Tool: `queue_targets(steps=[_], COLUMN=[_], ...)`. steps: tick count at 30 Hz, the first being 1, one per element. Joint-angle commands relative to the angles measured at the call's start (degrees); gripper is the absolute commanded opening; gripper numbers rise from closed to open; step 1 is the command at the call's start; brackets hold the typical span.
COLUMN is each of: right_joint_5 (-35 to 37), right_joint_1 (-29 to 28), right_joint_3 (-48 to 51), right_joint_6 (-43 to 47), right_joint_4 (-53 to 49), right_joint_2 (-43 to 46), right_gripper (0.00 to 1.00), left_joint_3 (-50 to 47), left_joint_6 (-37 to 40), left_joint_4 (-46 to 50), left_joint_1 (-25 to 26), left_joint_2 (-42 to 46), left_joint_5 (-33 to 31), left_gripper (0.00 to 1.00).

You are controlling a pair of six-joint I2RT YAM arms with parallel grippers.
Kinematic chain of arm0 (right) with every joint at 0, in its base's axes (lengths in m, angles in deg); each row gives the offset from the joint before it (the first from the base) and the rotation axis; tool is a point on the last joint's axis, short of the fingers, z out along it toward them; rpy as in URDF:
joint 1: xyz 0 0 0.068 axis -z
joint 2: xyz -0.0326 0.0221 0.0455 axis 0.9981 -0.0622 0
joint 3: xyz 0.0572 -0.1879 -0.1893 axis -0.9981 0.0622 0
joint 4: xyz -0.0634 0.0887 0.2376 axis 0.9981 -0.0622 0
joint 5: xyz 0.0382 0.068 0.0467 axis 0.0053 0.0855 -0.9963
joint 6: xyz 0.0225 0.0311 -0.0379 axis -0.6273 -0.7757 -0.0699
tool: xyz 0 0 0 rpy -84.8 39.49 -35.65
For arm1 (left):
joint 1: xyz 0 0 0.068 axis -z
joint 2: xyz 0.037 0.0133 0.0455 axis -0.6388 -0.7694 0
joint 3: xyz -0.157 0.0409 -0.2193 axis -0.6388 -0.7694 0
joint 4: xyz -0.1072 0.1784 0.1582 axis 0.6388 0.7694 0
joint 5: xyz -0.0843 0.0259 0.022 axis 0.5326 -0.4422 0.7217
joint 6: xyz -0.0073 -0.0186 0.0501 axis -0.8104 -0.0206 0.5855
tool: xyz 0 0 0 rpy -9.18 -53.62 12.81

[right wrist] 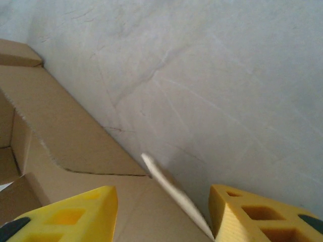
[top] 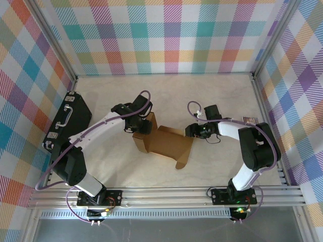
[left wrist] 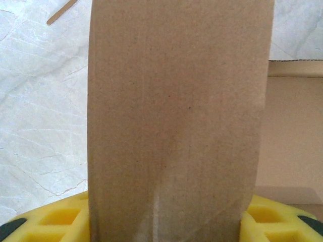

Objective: Fold the paper box

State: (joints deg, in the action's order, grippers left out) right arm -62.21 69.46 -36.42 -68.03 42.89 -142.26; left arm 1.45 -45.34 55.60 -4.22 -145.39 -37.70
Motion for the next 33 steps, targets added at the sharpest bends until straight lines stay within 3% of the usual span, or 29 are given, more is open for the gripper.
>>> queue_targets(steps=[1,12,22,33], right_joint_5=[-5.87,-9.19,-18.78,-23.18], right_joint_1=[-0.68,-0.86,-0.87,-0.86], right_joint_3=[1.69,5.88,6.65,4.6], right_joint_6=[-2.26,-5.08,-10.29,-17.32], right_joint_4=[0.31,1.04,6.56,13.01], right_joint_2=[1.24,9.15,9.96,9.92], right_gripper=[0.5,0.5,0.51,0.51], left_joint_3=[-0.26,-0.48,-0.57,-0.68], left_joint_6=[0.48,0.46,0.47,0.32], left_joint_4=[3.01,2.84,2.81,2.74], left_joint_1=[0.18,0.18,0.16,0.22], left_joint_2=[-1.41,-1.58,-1.58,-1.49], left_joint_5=[1.03,1.06,0.99,0.97], left_gripper=[0.5,0.5,0.5,0.49])
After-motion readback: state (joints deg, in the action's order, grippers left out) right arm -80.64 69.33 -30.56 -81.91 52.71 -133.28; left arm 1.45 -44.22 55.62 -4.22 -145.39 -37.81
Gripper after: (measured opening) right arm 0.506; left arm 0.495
